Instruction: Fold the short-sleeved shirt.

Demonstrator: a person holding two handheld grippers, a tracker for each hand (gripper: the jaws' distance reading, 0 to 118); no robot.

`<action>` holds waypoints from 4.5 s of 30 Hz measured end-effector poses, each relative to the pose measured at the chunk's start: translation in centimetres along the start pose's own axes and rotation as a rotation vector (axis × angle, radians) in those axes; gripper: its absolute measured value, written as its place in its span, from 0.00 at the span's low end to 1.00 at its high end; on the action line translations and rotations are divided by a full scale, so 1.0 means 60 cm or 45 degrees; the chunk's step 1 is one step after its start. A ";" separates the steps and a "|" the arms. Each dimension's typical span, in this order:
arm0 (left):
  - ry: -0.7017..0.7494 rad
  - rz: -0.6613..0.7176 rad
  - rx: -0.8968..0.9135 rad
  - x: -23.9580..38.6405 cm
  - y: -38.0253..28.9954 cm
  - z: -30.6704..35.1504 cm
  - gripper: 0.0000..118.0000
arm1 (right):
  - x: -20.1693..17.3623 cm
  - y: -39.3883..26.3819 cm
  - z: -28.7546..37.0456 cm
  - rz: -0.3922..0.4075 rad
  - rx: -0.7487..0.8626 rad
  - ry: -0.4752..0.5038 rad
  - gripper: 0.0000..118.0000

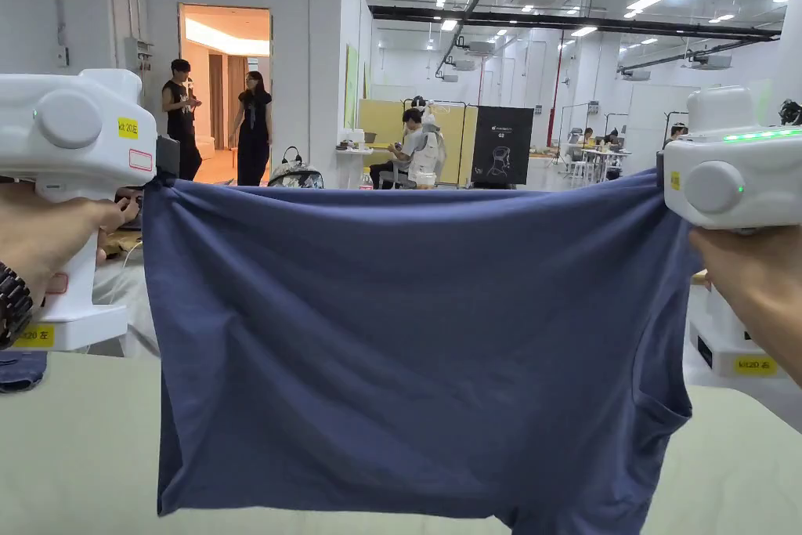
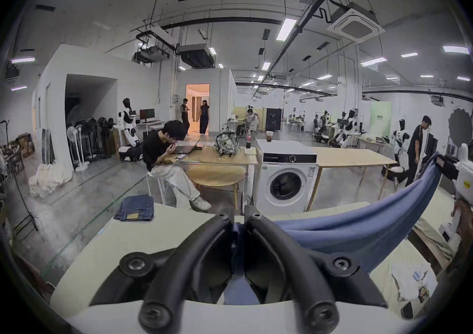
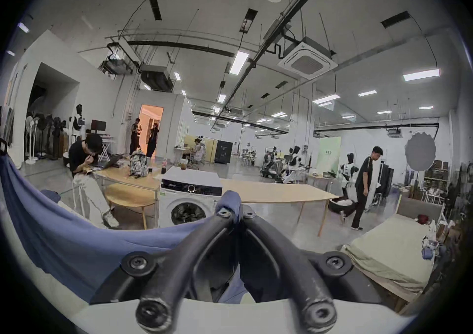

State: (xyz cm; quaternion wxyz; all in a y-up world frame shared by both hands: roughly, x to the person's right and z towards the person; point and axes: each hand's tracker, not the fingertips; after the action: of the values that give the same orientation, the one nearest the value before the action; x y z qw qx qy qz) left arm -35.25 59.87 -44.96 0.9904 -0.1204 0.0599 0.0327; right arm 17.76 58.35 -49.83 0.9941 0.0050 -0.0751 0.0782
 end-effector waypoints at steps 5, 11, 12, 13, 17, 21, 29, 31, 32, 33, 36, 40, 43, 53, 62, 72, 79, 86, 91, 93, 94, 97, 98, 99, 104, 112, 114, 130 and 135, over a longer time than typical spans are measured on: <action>-0.005 -0.031 -0.030 -0.001 -0.049 -0.002 0.01 | -0.003 -0.053 0.021 0.031 -0.026 0.001 0.00; -0.018 -0.041 -0.105 -0.006 -0.176 0.028 0.01 | -0.001 -0.159 0.104 0.107 -0.104 0.016 0.00; -0.037 -0.038 -0.130 -0.011 -0.203 0.037 0.01 | 0.002 -0.181 0.124 0.110 -0.119 0.024 0.00; -0.045 -0.007 -0.143 -0.016 -0.223 0.046 0.01 | 0.005 -0.196 0.126 0.109 -0.133 0.032 0.00; -0.061 0.022 -0.186 -0.028 -0.326 0.109 0.01 | 0.014 -0.271 0.225 0.129 -0.177 0.052 0.00; -0.080 0.088 -0.225 -0.037 -0.425 0.199 0.01 | 0.028 -0.339 0.323 0.131 -0.245 0.081 0.00; -0.071 0.133 -0.321 -0.049 -0.575 0.359 0.01 | 0.041 -0.439 0.486 0.159 -0.382 0.130 0.00; -0.077 0.161 -0.362 -0.055 -0.603 0.386 0.01 | 0.041 -0.460 0.520 0.165 -0.422 0.145 0.00; -0.078 0.173 -0.380 -0.056 -0.618 0.399 0.01 | 0.042 -0.471 0.537 0.164 -0.443 0.147 0.00; -0.075 0.174 -0.400 -0.056 -0.628 0.408 0.01 | 0.043 -0.479 0.548 0.158 -0.453 0.149 0.00; -0.066 0.186 -0.448 -0.061 -0.661 0.428 0.01 | 0.047 -0.507 0.583 0.148 -0.509 0.146 0.00; -0.064 0.169 -0.550 -0.060 -0.707 0.434 0.01 | 0.059 -0.555 0.607 0.105 -0.634 0.151 0.00; -0.055 0.146 -0.646 -0.059 -0.743 0.420 0.01 | 0.061 -0.594 0.612 0.093 -0.715 0.169 0.00; -0.028 0.079 -0.904 -0.065 -0.840 0.349 0.01 | 0.069 -0.719 0.586 0.198 -1.025 0.245 0.00; -0.001 0.040 -1.055 -0.066 -0.889 0.317 0.01 | 0.069 -0.777 0.554 0.231 -1.286 0.296 0.00; -0.020 0.112 -1.056 -0.070 -0.865 0.322 0.26 | 0.092 -0.765 0.543 0.117 -1.294 0.255 0.60; -0.033 0.209 -0.893 -0.069 -0.808 0.326 0.51 | 0.082 -0.689 0.544 0.066 -1.042 0.213 0.68; -0.073 0.069 -0.612 0.000 -0.761 0.330 0.51 | 0.015 -0.641 0.544 -0.008 -0.684 0.244 0.49; -0.052 0.003 -0.412 0.045 -0.748 0.335 0.04 | -0.039 -0.616 0.555 -0.084 -0.510 0.263 0.00; -0.032 0.005 -0.349 0.056 -0.746 0.341 0.00 | -0.051 -0.608 0.558 -0.095 -0.493 0.272 0.00; -0.038 0.026 -0.334 0.055 -0.749 0.337 0.00 | -0.057 -0.603 0.560 -0.104 -0.478 0.279 0.00; -0.021 0.038 -0.308 0.064 -0.750 0.340 0.00 | -0.071 -0.596 0.565 -0.117 -0.463 0.284 0.00; -0.022 0.034 -0.318 0.067 -0.749 0.339 0.00 | -0.076 -0.594 0.564 -0.119 -0.465 0.286 0.00; -0.022 0.031 -0.324 0.067 -0.750 0.339 0.00 | -0.078 -0.594 0.565 -0.118 -0.471 0.282 0.00; -0.022 0.062 -0.437 0.045 -0.755 0.346 0.00 | -0.080 -0.600 0.564 -0.127 -0.524 0.289 0.00; -0.018 0.135 -0.766 -0.056 -0.800 0.357 0.00 | -0.079 -0.635 0.565 -0.097 -0.622 0.310 0.00; 0.001 0.142 -0.846 -0.069 -0.813 0.355 0.10 | -0.081 -0.645 0.564 -0.091 -0.645 0.315 0.00; 0.163 0.001 -1.138 -0.039 -0.896 0.317 0.41 | -0.077 -0.672 0.578 -0.038 -0.726 0.320 0.00; 0.056 0.050 -1.123 -0.026 -0.885 0.315 0.04 | -0.068 -0.698 0.568 -0.046 -0.768 0.310 0.00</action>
State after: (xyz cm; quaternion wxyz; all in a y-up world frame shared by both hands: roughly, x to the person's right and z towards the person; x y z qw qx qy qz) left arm -30.50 12.93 -14.10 0.8420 -0.5310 0.0635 0.0713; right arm 15.28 15.60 -16.65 0.9537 -0.2977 0.0247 0.0350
